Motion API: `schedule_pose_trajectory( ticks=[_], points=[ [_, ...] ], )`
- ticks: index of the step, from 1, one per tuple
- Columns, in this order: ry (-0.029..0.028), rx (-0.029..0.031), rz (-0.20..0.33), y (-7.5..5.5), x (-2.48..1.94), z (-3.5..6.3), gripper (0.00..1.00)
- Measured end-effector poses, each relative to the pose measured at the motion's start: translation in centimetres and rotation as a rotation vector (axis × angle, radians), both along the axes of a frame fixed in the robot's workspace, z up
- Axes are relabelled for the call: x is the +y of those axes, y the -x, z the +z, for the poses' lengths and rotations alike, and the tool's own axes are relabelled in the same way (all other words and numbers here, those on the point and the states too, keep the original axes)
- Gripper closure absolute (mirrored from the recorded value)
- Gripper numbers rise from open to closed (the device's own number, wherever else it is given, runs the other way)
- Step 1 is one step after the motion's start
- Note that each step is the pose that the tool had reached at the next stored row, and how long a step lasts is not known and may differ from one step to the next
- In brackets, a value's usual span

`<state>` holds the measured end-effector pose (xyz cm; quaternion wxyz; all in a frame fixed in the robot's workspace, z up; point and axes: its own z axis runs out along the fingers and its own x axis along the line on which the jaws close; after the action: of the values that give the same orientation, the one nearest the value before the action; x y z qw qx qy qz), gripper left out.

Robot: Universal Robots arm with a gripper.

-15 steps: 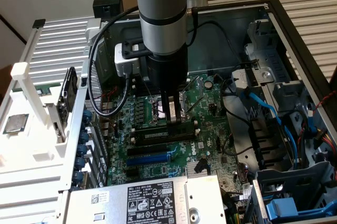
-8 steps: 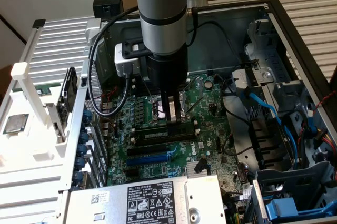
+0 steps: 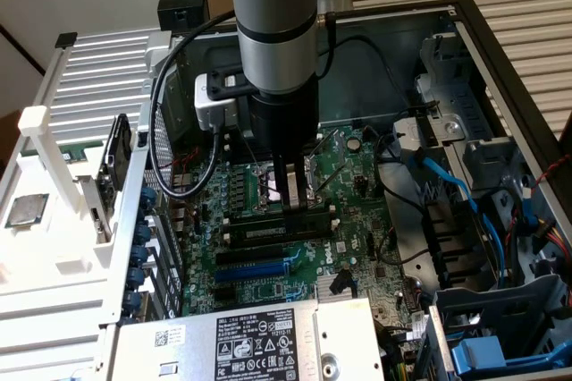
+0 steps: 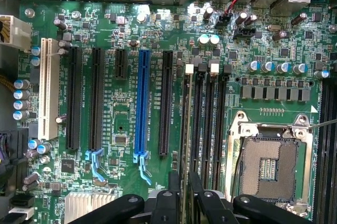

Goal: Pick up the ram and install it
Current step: 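Insert the ram into the slot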

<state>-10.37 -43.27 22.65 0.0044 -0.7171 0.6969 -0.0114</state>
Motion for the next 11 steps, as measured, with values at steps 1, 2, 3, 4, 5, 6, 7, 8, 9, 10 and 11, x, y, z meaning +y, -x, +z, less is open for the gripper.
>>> schedule_pose_trajectory(
  ticks=[1, 2, 3, 4, 5, 6, 7, 8, 9, 10, 11],
  points=[
    [0.0001, 0.0000, 0.000, 0.00, 0.00, 0.00, 0.78],
    [0.0001, 0.0000, 0.000, 0.00, 0.00, 0.00, 0.78],
    [0.0000, 0.0000, 0.000, 0.00, 0.00, 0.00, 0.78],
    [0.0000, 0.0000, 0.000, 0.00, 0.00, 0.00, 0.78],
    [0.0000, 0.0000, 0.000, 0.00, 0.00, 0.00, 0.78],
    [0.0000, 0.0000, 0.000, 0.00, 0.00, 0.00, 0.78],
    [0.0000, 0.0000, 0.000, 0.00, 0.00, 0.00, 0.78],
    [0.0000, 0.0000, 0.000, 0.00, 0.00, 0.00, 0.78],
    [0.0000, 0.0000, 0.000, 0.00, 0.00, 0.00, 0.78],
    [0.0000, 0.0000, 0.000, 0.00, 0.00, 0.00, 0.78],
    [-0.0001, -0.0009, 0.000, 0.01, 0.00, 0.01, 0.78]
  ],
)
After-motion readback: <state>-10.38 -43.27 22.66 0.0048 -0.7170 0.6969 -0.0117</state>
